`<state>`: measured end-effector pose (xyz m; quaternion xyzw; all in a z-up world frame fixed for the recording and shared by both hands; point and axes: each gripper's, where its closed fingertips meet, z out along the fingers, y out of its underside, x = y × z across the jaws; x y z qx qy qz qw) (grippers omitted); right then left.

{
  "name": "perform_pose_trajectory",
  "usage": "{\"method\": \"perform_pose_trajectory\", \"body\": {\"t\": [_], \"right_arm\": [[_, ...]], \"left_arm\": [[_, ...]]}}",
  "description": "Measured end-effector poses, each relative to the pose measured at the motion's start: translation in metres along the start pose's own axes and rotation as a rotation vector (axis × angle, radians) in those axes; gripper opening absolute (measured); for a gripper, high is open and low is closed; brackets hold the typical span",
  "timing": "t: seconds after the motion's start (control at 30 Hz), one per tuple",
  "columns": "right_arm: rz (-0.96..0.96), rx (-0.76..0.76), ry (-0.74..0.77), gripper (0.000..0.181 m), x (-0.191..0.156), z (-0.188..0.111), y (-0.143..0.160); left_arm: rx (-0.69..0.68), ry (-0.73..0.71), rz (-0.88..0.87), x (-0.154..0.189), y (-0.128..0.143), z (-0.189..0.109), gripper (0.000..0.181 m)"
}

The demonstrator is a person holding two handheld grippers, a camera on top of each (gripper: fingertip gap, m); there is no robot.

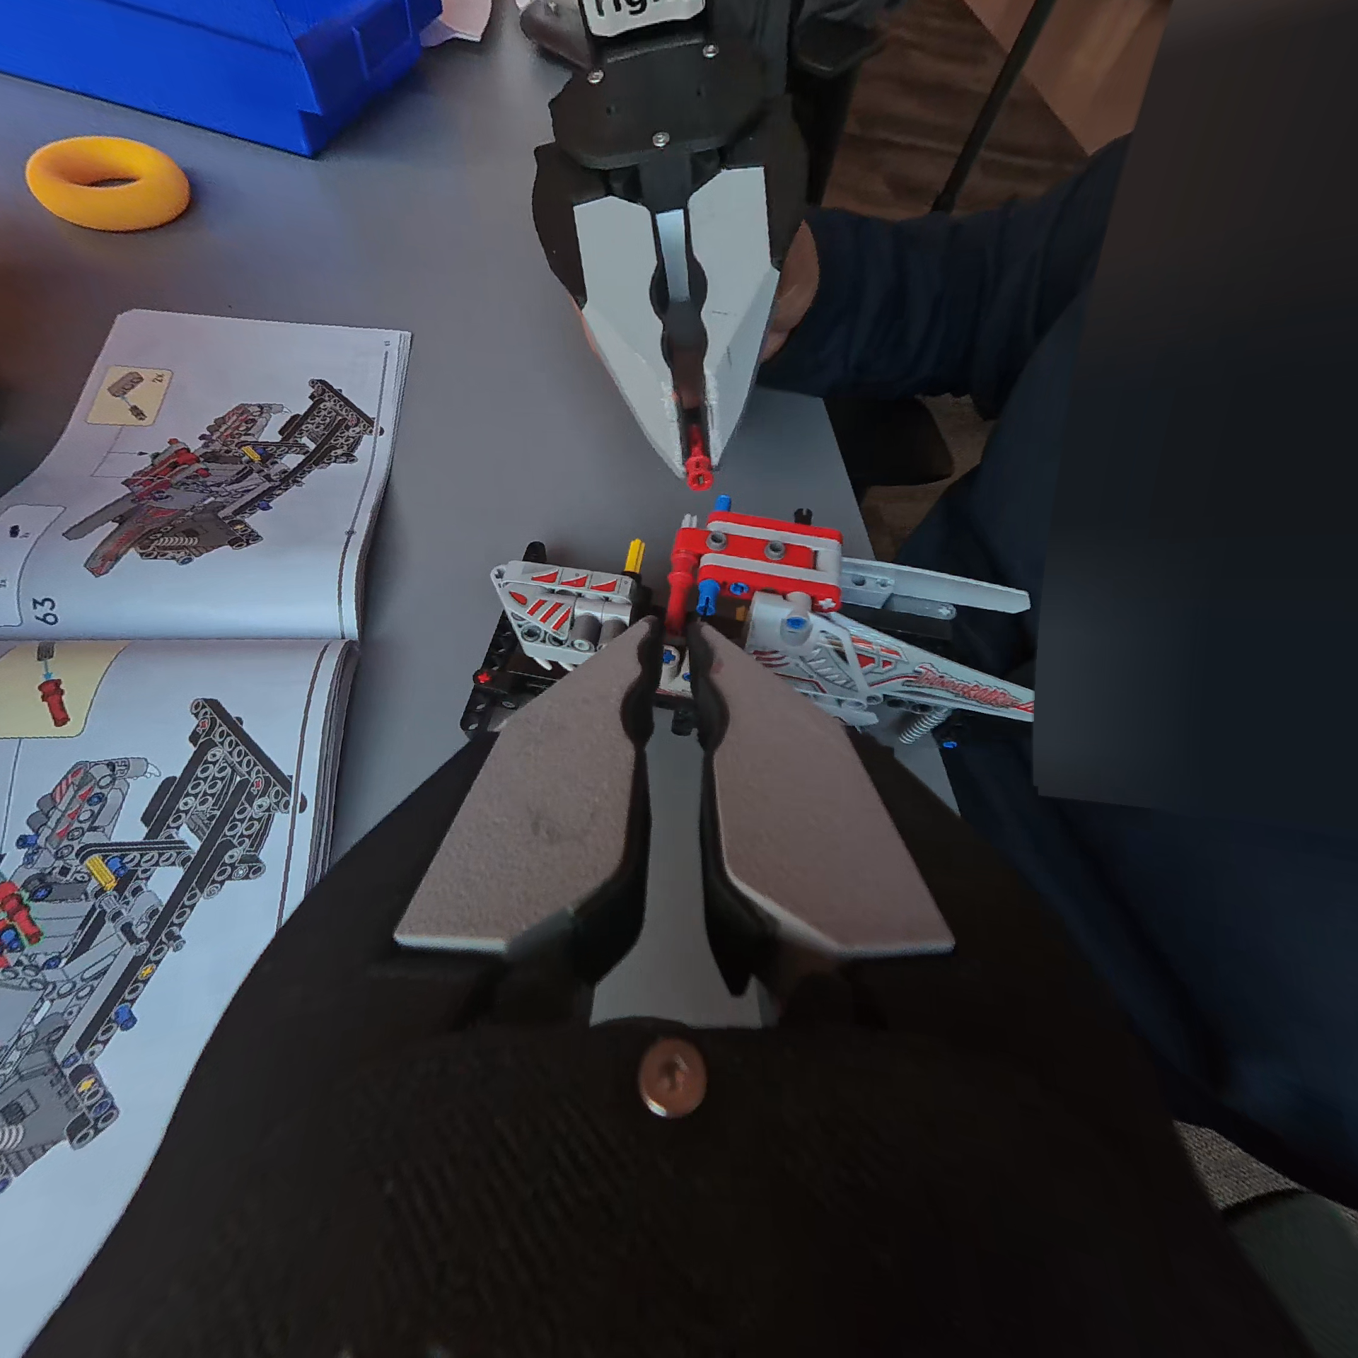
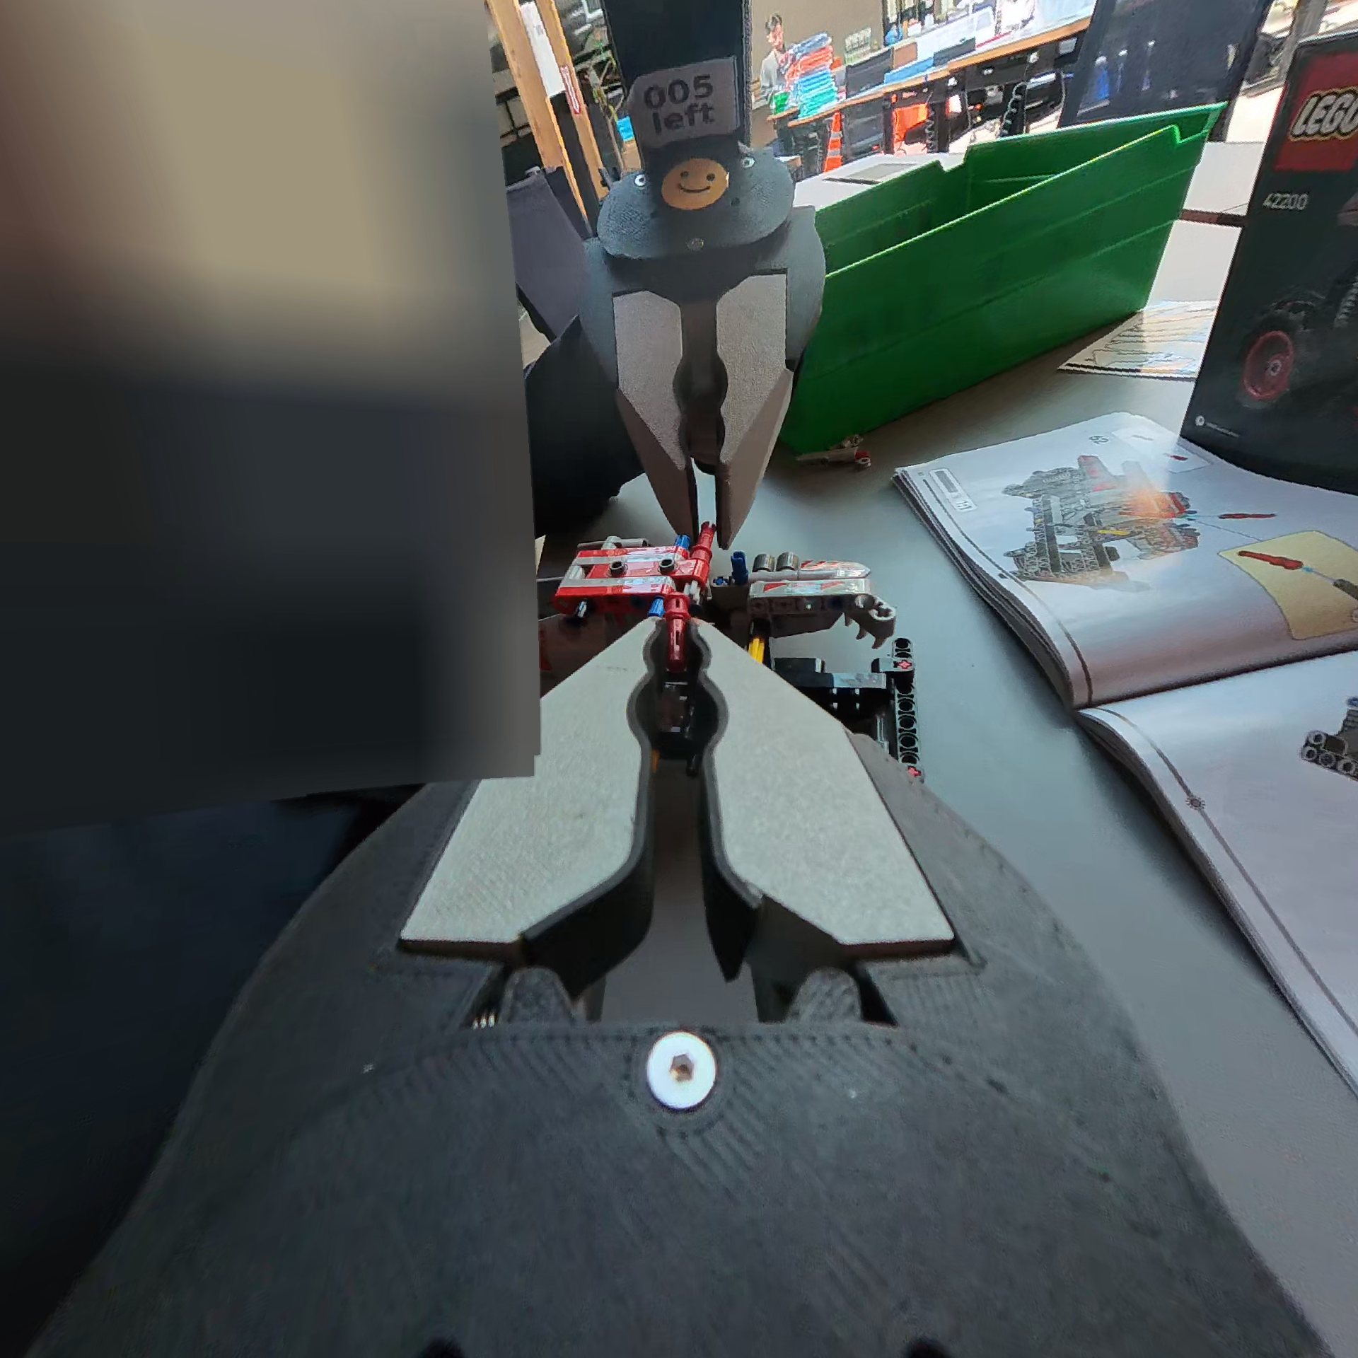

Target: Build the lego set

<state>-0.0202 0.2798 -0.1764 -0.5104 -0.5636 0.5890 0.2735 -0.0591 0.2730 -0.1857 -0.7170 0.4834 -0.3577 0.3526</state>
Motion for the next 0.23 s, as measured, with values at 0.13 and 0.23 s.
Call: {"method": "perform_pose_trajectory", "body": {"t": [0.13,0.23], "right_arm": [[-0.008,-0.006,0.000,0.001,-0.0004,0.0020,0.0000],[0.001,-0.005,-0.005,0.002,0.0001,0.0026,0.0005]], "left_arm": [[0.007,0.011,-0.004,0.0007,-0.0001,0.0003,0.003],[0.011,0.026,0.001,0.0030,-0.0003,0.0012,0.002]]}}
